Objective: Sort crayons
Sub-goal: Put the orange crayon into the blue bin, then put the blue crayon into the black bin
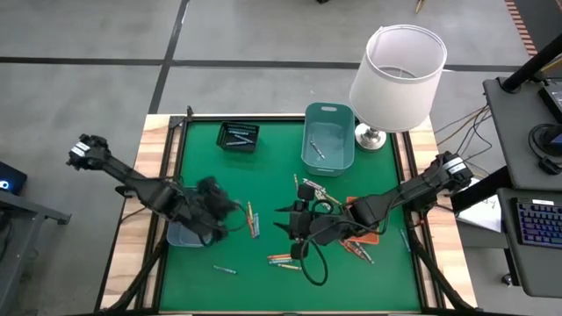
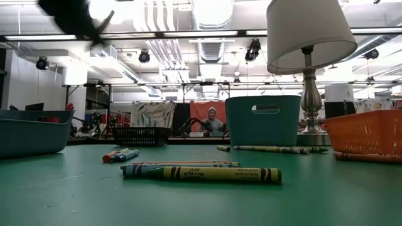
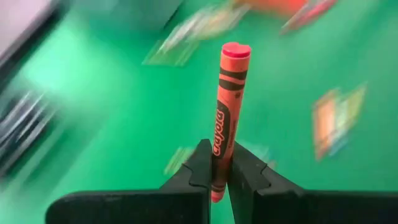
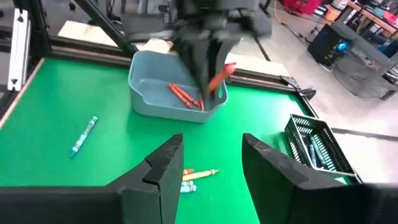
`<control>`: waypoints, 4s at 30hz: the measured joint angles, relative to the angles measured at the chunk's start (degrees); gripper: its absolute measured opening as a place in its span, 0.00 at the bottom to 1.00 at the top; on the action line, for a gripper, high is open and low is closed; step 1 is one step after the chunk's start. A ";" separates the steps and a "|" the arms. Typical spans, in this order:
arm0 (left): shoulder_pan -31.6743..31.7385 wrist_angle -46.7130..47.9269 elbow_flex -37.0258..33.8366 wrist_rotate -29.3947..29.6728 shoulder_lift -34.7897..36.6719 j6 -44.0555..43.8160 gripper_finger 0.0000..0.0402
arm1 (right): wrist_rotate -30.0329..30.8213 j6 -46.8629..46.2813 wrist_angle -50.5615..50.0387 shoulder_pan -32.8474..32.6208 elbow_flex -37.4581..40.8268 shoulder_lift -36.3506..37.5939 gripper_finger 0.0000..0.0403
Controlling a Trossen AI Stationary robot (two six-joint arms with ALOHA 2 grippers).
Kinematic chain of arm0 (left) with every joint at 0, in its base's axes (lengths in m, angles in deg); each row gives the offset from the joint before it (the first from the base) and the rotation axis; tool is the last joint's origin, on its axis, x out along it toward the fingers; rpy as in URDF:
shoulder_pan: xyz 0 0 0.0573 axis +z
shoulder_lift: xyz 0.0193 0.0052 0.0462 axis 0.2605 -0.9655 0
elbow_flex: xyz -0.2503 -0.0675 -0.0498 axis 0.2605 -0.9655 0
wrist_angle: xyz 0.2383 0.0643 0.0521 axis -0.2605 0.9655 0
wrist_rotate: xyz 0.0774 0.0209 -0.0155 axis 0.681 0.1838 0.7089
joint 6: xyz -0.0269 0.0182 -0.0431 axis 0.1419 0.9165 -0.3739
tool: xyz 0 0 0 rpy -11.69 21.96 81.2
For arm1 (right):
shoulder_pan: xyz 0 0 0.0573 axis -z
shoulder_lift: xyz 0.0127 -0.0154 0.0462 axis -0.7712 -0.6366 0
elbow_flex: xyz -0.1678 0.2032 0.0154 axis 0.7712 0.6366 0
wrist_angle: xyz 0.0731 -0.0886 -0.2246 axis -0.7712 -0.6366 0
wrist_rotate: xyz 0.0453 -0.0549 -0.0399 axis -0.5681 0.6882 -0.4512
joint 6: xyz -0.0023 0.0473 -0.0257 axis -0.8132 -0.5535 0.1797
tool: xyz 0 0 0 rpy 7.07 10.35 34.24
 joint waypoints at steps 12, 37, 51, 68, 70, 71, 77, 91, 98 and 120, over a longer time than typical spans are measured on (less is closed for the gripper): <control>-0.02 42.39 9.00 -28.66 -5.70 -28.11 0.01 | -0.06 0.70 -0.86 0.16 0.00 -0.50 0.33; 3.77 30.70 -0.47 -36.15 -10.35 -10.00 0.01 | -0.13 1.73 -3.90 0.16 0.06 -0.50 0.35; 6.34 23.71 -6.45 -36.73 -14.04 0.92 0.01 | -0.14 1.01 -5.71 0.16 0.11 -0.50 0.32; 6.38 22.64 -11.46 -36.49 -14.42 0.66 0.08 | -0.13 0.85 -5.73 0.16 0.11 -0.50 0.32; 6.38 22.47 -11.73 -35.55 -14.42 -0.16 0.10 | -0.12 0.85 -5.73 0.16 0.11 -0.50 0.32; 6.38 22.47 -11.76 -35.42 -14.42 -0.72 0.11 | -0.13 0.85 -5.73 0.16 0.11 -0.50 0.32; 6.38 22.38 -10.94 -35.33 -14.42 -1.78 0.16 | -0.09 0.85 -5.60 0.16 0.11 -0.50 0.32; 6.08 25.38 3.25 -25.65 -13.87 1.34 0.19 | -4.61 -18.17 -22.60 -0.28 -0.64 6.65 0.32; 5.04 25.18 12.62 -10.91 -13.63 6.48 0.19 | -14.85 -40.21 -40.78 -0.43 -0.79 10.76 0.32; 4.17 4.93 17.85 -3.60 -12.12 37.99 0.15 | -40.87 -86.34 -77.37 -13.92 9.95 11.10 0.31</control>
